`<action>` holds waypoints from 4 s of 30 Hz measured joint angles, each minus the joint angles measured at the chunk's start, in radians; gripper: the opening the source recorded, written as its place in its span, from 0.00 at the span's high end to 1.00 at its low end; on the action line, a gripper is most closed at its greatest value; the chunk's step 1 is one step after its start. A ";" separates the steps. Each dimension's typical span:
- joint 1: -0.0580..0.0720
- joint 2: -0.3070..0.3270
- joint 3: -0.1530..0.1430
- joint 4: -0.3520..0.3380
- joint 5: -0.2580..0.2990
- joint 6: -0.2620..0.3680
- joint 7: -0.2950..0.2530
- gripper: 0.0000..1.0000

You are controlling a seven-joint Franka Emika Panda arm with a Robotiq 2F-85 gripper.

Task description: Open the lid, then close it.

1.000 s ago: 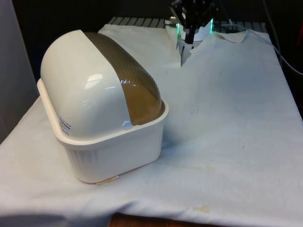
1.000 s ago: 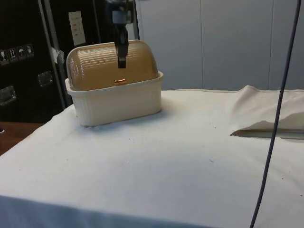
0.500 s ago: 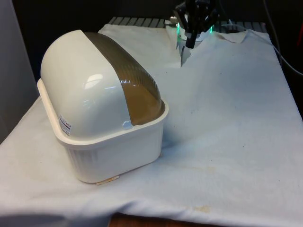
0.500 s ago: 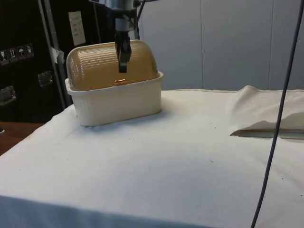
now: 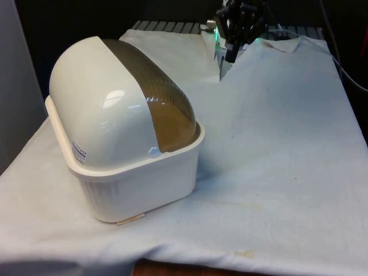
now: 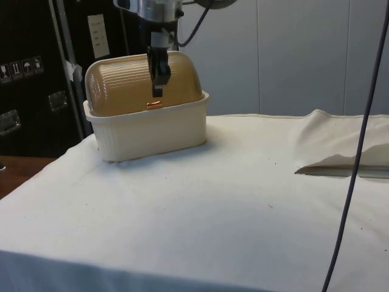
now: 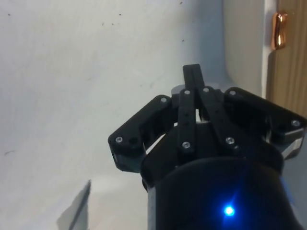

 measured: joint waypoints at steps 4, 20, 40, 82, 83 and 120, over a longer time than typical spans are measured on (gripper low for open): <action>0.000 -0.004 0.000 -0.016 -0.058 0.011 0.041 1.00; -0.001 0.000 -0.001 -0.037 -0.238 0.021 0.184 1.00; -0.001 0.048 0.000 -0.030 -0.506 0.022 0.431 1.00; 0.003 0.187 0.004 0.026 -0.860 0.016 0.813 1.00; 0.003 0.192 0.004 0.029 -0.872 0.015 0.825 1.00; 0.001 0.286 -0.013 0.075 -1.196 -0.045 1.145 1.00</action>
